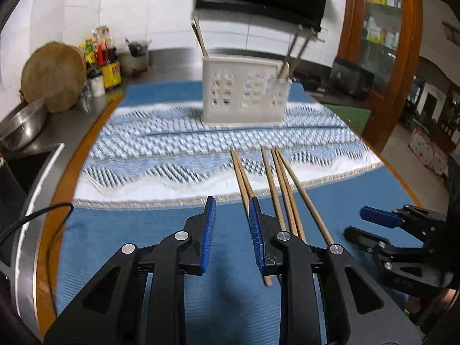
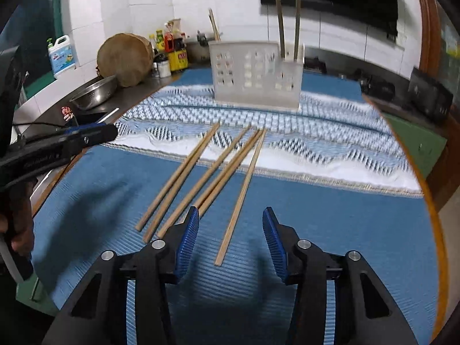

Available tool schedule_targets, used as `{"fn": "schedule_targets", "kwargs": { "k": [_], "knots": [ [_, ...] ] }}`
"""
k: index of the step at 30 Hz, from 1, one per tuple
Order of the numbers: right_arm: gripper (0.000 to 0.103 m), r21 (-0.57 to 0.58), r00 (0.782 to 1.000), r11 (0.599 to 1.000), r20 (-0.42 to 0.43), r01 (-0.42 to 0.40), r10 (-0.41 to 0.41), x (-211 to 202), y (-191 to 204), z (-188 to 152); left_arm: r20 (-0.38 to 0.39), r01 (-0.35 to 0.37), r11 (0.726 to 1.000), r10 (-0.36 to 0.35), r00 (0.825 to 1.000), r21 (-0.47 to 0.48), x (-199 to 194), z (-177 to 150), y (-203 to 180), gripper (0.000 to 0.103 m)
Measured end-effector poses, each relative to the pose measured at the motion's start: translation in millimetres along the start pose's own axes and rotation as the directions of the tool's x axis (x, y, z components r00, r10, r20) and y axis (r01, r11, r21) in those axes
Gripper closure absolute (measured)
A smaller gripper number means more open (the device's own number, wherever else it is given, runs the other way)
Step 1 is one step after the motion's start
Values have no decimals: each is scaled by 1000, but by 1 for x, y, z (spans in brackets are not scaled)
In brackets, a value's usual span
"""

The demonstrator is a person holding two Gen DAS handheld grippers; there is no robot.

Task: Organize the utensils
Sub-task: 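Move the left tool back to the chopsticks and grasp one more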

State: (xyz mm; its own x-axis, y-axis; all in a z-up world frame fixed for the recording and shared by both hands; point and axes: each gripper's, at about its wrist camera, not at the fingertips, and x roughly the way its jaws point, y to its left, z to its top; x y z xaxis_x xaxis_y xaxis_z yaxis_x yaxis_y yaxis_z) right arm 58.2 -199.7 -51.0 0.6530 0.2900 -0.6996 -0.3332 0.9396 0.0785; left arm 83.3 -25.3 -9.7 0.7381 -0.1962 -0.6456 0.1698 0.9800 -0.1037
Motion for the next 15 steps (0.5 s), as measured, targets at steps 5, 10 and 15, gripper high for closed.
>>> {"fn": "schedule_targets", "kwargs": {
  "k": [5,10,15],
  "knots": [
    [71,15,999,1000,-38,-1,1,14,0,-7,-49,16,1000,-16,999,10,13,-15,-8,79],
    [78,25,998,1000,-63,1,0,21,-1,-9,-99,21,999,-19,995,24,26,-25,-16,79],
    [80,28,996,1000,-87,7,-5,27,-1,-12,-132,25,999,-21,991,32,36,-29,-20,79]
  ]
}}
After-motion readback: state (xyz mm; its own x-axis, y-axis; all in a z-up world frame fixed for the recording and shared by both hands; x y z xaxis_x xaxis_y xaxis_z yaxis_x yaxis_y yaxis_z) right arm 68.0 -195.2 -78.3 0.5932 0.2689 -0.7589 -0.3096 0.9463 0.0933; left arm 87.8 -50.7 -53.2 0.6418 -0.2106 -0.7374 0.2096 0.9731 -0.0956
